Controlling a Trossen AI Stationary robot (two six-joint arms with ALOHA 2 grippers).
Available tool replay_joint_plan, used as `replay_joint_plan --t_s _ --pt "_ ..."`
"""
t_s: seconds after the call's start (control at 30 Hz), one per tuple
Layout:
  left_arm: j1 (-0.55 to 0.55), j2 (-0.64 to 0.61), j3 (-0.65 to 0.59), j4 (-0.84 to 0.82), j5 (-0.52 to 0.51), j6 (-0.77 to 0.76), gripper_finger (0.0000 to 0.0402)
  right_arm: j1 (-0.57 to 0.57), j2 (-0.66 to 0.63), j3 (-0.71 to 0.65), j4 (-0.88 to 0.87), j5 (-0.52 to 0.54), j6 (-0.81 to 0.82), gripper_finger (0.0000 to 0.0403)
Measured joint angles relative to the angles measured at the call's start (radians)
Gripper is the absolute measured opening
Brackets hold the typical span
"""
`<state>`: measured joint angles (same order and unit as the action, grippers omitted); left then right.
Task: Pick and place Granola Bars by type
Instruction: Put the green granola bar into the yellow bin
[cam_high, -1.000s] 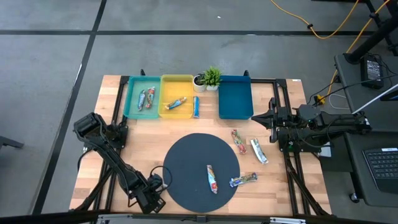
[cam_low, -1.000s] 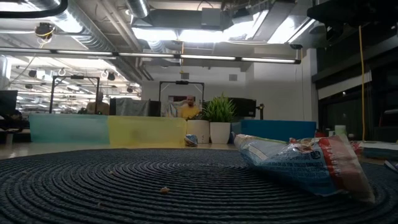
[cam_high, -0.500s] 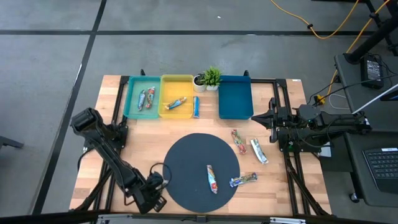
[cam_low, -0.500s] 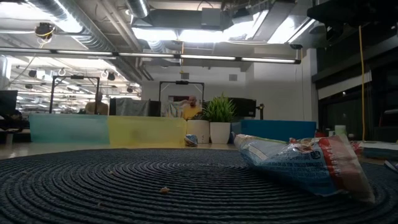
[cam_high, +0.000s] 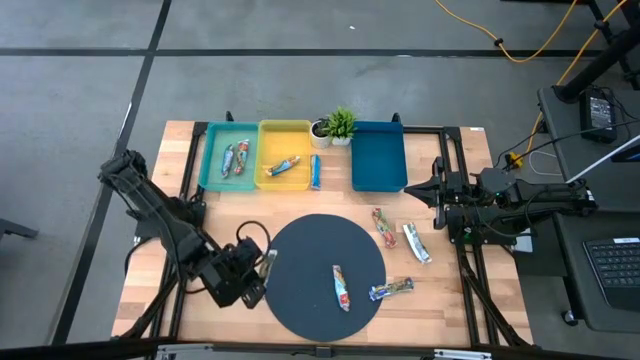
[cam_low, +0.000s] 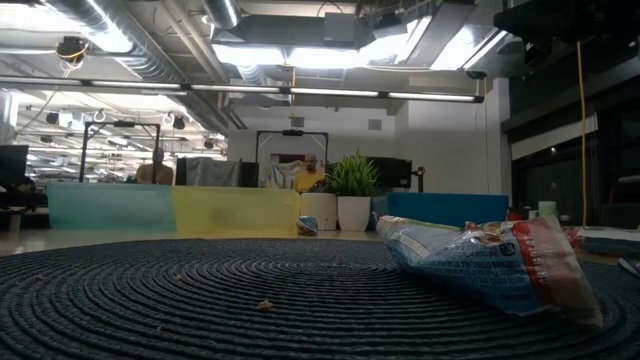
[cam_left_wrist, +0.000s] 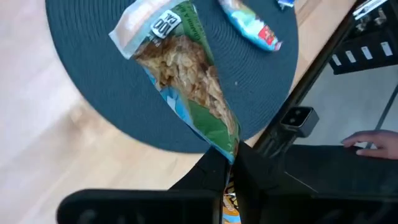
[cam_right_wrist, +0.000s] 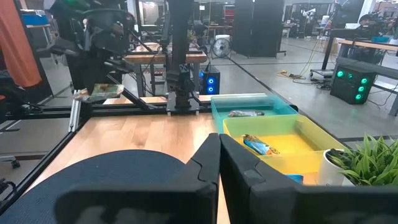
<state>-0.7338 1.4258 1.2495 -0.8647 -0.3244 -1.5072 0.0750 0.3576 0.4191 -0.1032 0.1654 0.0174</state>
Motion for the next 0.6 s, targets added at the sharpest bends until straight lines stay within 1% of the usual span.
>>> replay_joint_plan --t_s 0.13,0.23,0.4,0.6 --pt "0.048 -0.023 0.0 -0.007 0.004 0.076 0.0009 0.0 0.0 0.0 0.0 0.0 0.0 0.0013" --pt "0.108 -0.038 0.0 -0.009 0.025 0.144 0.0009 0.0 0.0 0.0 0.0 0.0 0.0 0.0013" --pt "0.25 -0.07 0.0 -0.009 0.139 0.3 0.001 0.0 0.0 0.0 0.0 0.0 0.0 0.0013" --pt "0.465 -0.094 0.007 -0.02 0.28 0.494 0.0009 0.0 0.0 0.0 0.0 0.0 0.0 0.0013"
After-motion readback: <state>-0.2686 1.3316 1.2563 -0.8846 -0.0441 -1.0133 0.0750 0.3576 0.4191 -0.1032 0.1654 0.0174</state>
